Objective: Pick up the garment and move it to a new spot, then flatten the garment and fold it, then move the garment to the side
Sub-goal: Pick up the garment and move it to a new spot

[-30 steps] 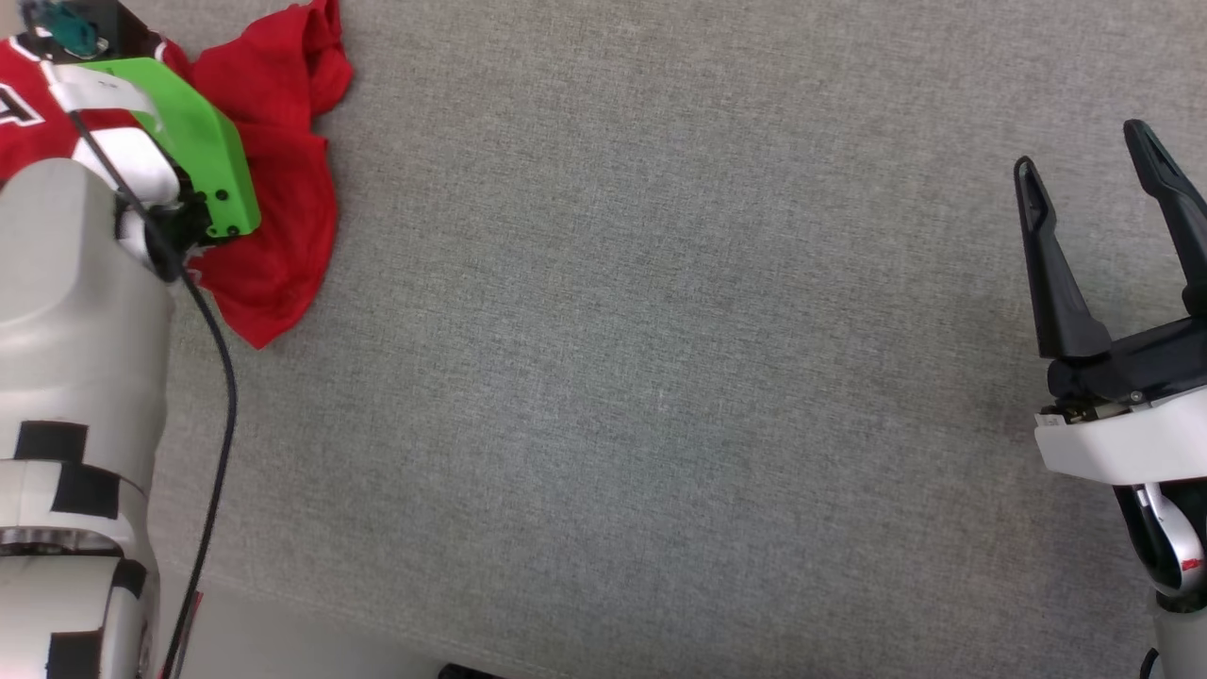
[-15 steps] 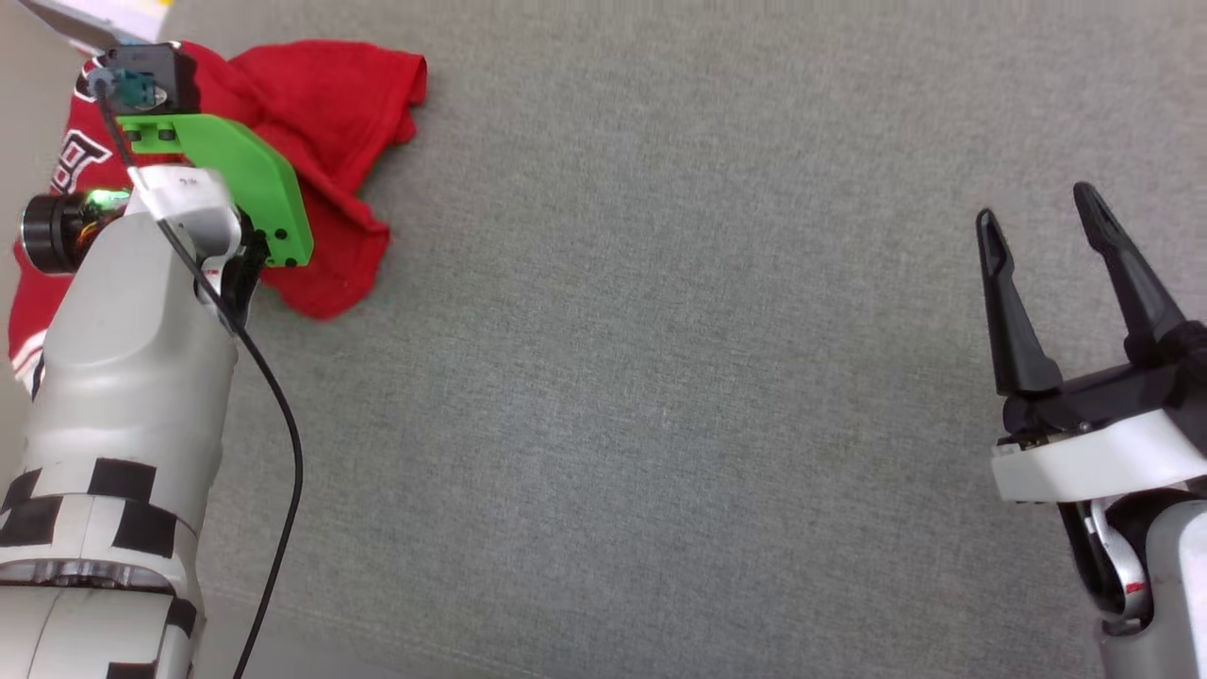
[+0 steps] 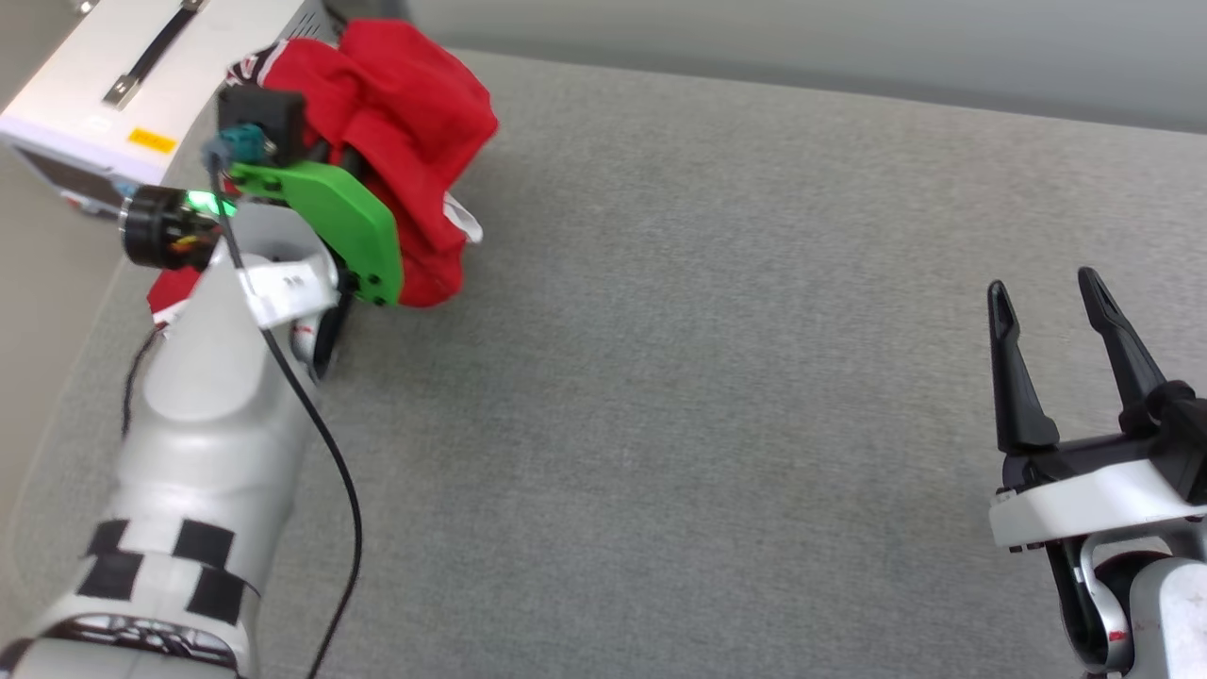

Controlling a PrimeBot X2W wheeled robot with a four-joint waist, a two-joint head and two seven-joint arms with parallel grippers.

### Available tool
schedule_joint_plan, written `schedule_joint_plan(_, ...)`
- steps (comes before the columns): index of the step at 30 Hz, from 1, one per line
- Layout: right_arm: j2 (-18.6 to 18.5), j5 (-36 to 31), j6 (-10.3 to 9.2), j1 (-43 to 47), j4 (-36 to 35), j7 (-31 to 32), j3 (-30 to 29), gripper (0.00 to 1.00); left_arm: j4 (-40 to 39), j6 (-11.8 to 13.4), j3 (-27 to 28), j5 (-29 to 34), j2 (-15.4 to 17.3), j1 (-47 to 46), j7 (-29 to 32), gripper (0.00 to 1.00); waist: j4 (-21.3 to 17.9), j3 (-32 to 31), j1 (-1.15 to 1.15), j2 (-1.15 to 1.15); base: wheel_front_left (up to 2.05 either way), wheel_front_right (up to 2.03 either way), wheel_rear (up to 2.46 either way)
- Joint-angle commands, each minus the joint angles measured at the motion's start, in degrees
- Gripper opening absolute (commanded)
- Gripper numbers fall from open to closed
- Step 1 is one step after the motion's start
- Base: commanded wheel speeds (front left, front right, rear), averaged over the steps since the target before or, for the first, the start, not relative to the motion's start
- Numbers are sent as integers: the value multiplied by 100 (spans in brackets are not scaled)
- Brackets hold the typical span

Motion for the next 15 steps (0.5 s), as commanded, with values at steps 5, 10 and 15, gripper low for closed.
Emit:
schedule_joint_plan(5,130,-96,-47,350,94,37,-288,100,-687,-93,-299,-38,-365,723,-37,0,-688,-596,0,0,0,0,0)
schedule_joint_plan(10,175,-171,-47,576,29,173,-379,100,-1303,-163,-813,-148,-681,1295,127,0,-1112,-731,0,0,0,0,0)
schedule_joint_plan(15,201,-130,-47,610,-83,246,-389,100,-1861,-189,-1620,-314,-961,1713,372,0,-1579,-627,0,0,0,0,0)
